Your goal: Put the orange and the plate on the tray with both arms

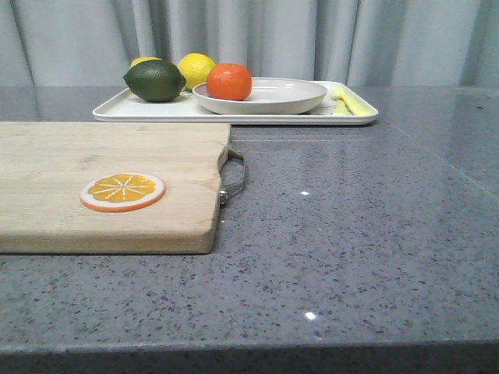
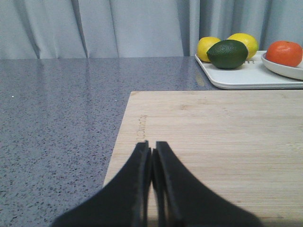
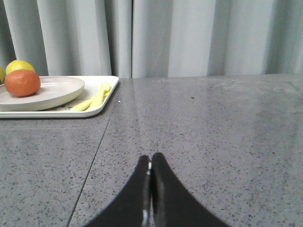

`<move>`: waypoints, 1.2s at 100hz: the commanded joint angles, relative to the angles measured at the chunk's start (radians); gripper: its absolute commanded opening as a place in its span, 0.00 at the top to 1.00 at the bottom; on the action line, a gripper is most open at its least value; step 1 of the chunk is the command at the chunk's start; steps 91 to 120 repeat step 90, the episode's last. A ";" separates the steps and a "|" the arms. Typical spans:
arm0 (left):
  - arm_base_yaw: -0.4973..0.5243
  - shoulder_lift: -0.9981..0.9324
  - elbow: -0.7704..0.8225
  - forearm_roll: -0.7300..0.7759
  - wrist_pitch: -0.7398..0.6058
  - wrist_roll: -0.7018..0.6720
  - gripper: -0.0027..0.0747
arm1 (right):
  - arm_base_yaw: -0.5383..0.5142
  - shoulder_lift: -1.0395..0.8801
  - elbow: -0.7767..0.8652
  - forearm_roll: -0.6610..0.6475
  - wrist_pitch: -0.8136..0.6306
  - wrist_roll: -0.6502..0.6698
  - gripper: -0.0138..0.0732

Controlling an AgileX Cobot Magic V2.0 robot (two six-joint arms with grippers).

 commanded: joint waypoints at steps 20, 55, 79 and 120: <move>0.001 -0.030 0.024 -0.002 -0.076 -0.003 0.99 | -0.010 -0.070 0.002 -0.018 -0.008 0.003 0.91; 0.001 -0.030 0.024 -0.002 -0.076 -0.003 0.99 | -0.010 -0.070 0.002 -0.018 -0.004 0.003 0.91; 0.001 -0.030 0.024 -0.002 -0.076 -0.003 0.99 | -0.010 -0.070 0.002 -0.018 -0.004 0.003 0.91; 0.001 -0.030 0.024 -0.002 -0.076 -0.003 0.99 | -0.010 -0.070 0.002 -0.018 -0.004 0.003 0.91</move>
